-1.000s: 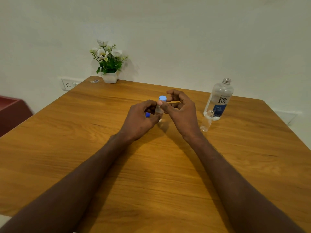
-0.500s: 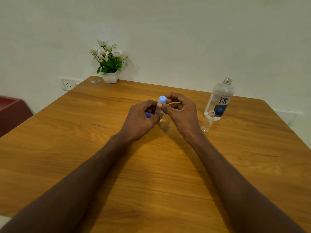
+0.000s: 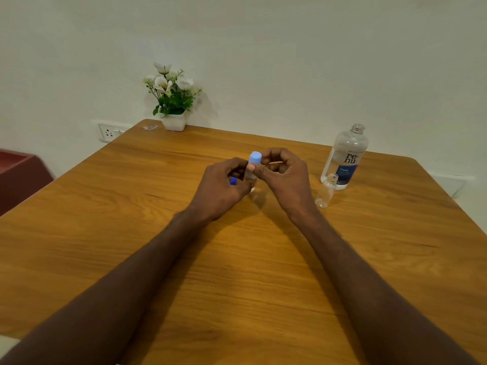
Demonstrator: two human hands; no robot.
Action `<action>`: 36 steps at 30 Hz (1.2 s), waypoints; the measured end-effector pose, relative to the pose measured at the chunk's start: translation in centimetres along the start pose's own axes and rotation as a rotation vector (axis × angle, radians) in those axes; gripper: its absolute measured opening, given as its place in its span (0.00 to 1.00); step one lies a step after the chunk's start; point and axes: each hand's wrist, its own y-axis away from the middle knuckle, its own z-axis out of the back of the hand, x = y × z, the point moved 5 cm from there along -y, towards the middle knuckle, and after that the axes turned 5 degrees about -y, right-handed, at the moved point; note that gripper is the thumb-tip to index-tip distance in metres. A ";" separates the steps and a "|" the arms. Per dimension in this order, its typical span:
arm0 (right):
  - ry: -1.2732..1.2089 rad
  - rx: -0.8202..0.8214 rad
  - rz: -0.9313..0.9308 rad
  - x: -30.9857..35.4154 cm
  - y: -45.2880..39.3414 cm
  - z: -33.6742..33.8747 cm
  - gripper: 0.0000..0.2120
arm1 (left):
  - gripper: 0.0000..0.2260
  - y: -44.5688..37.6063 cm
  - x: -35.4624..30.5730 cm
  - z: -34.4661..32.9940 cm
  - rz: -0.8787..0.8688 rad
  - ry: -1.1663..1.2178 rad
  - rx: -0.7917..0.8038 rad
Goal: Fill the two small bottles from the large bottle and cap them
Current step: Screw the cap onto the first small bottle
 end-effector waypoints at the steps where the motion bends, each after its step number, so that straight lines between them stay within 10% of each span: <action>1: -0.003 0.005 -0.001 0.0 0.0 0.0 0.20 | 0.14 0.0 0.0 0.0 0.002 -0.001 0.002; 36: -0.017 0.056 -0.024 0.4 0.3 -0.1 0.20 | 0.13 0.2 -0.5 0.4 0.011 0.019 0.000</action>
